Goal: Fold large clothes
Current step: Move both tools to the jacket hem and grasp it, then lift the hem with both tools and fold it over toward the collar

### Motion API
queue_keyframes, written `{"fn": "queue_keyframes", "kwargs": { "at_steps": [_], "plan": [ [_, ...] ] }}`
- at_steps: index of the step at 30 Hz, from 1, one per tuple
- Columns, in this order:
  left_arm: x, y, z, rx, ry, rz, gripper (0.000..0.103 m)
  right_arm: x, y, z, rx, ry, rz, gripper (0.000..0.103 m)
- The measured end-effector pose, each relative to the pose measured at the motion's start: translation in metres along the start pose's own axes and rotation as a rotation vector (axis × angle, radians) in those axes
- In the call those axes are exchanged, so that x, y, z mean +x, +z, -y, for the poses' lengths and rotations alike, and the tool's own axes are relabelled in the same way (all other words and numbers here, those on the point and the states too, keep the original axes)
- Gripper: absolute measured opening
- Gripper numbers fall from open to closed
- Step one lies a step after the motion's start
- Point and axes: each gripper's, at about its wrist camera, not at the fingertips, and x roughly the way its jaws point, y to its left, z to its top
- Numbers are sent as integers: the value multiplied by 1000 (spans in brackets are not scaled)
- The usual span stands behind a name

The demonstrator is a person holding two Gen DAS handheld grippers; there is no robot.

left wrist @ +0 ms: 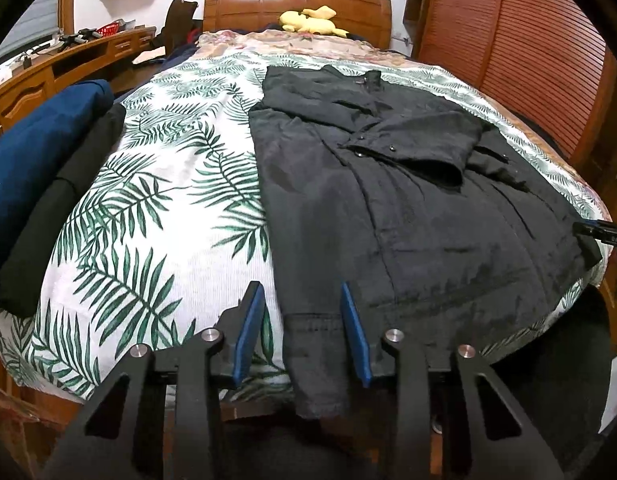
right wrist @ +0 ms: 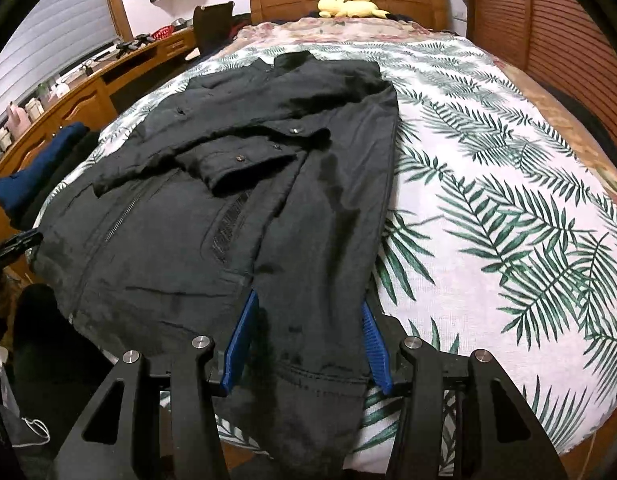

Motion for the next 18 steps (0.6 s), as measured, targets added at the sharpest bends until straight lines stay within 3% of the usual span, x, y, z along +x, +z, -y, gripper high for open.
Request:
{"fn": "queue_keyframes", "kwargs": {
  "at_steps": [4,6,7,9,12,18],
  "plan": [
    [1,-1,-1,-14,-15,-5,41,4,-6,2,1,0,-5,52],
    [1,-1,0,-12,-48,-9,27,4,-5,1,0,-1,-8,52],
    [0,0,2,-5,-41,-11,25,4,-5,0,-11,4,-13,48],
    [-1,2,5,9,-31,-14,20,8,0,-7,-44,11,-16,32],
    [-11,7,4,-2,-59,4,8,7,6,-6,-48,43,-9,22],
    [-48,34,16,27,-60,99,7,-31,21,0,-10,94,133,16]
  ]
}}
